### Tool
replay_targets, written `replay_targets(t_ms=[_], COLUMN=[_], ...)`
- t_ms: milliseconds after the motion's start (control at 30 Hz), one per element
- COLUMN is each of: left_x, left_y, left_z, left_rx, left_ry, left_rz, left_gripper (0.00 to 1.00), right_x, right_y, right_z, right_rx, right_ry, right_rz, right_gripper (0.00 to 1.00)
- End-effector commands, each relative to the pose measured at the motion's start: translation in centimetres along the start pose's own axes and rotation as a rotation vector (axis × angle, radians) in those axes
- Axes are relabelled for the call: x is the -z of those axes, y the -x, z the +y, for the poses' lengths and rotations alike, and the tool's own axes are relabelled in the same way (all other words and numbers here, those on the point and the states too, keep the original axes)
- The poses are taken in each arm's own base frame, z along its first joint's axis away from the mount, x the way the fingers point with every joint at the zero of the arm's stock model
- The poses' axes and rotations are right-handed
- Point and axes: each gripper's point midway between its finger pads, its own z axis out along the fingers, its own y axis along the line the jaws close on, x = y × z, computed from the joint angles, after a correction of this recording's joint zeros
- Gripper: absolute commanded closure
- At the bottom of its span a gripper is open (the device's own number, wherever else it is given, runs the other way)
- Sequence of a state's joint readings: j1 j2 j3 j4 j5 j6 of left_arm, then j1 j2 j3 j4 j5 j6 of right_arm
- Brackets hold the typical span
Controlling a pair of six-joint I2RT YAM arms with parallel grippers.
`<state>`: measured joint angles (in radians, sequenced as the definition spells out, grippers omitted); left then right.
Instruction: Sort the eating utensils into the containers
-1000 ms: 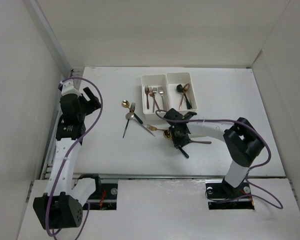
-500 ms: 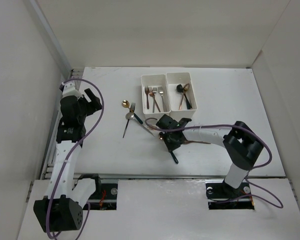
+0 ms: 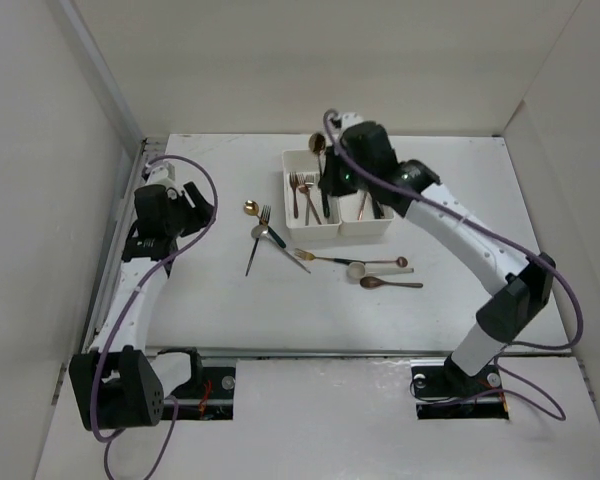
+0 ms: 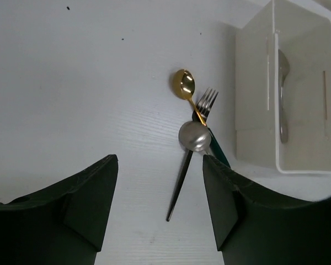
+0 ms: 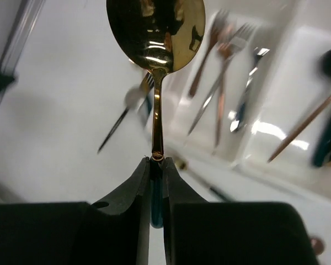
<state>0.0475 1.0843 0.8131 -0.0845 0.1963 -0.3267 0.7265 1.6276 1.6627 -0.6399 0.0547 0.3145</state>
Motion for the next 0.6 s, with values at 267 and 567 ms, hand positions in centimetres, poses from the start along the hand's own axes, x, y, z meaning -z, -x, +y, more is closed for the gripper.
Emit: replay_targets(t_ms=[267, 567], left_x=[-1.5, -3.0], left_y=[-2.3, -4.9], left_z=[0.7, 3.2], left_rx=[-0.217, -0.284], left_ry=[0.012, 0.089], left_rz=[0.183, 0.347], left_gripper=[0.45, 0.44], right_x=[-11.0, -10.8], right_y=[1.8, 0.4], right_z=[-18.6, -19.6], right_rx=[-0.097, -0.079], right_ry=[-0.38, -0.38], right_rz=[0.081, 0.142], right_gripper=[1.0, 0.32])
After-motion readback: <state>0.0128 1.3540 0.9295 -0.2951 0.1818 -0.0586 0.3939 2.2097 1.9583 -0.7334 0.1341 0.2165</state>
